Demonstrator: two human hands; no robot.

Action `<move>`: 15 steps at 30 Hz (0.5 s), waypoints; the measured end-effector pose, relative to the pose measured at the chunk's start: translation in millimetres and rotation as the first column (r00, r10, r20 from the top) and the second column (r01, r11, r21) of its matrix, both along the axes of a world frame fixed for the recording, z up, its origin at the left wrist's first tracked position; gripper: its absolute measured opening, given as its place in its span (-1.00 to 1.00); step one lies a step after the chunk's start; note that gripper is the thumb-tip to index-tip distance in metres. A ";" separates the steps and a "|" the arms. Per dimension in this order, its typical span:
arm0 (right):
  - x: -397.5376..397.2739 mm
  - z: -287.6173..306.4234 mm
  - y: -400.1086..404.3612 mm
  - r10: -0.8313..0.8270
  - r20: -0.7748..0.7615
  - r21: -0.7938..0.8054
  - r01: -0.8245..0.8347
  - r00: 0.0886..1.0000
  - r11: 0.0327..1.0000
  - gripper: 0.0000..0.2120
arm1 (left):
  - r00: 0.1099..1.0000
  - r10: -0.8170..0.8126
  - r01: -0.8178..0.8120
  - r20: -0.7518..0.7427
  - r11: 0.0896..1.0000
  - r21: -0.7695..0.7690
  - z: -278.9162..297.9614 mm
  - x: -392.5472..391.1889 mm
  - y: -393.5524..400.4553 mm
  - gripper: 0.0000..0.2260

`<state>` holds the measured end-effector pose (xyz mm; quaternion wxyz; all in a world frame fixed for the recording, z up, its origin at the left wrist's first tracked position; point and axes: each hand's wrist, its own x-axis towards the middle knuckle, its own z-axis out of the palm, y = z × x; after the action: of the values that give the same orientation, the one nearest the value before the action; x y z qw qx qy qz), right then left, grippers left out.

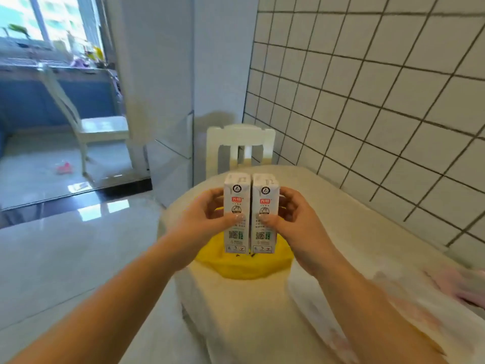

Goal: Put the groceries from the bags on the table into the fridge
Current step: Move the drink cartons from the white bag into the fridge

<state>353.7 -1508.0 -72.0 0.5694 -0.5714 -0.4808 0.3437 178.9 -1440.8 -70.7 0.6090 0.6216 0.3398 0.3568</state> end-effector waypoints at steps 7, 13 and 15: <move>-171.3 22.8 90.6 0.183 0.024 0.098 -0.184 0.983 0.978 -0.54 | 0.984 0.171 -0.177 0.056 0.978 0.114 27.4 -180.3 56.8 -0.64; -284.3 31.5 161.3 0.322 0.038 0.125 -0.325 0.946 0.938 -0.57 | 0.949 0.312 -0.315 0.044 0.931 0.186 39.0 -297.7 100.5 -0.63; -311.1 36.0 186.4 0.358 0.071 0.123 -0.364 0.931 0.923 -0.58 | 0.935 0.352 -0.352 0.039 0.915 0.199 41.2 -326.5 118.0 -0.60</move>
<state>42.6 -1321.6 -36.0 0.5219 -0.4415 -0.6130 0.3962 -147.7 -1322.8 -29.5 0.4689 0.6086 0.4072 0.4939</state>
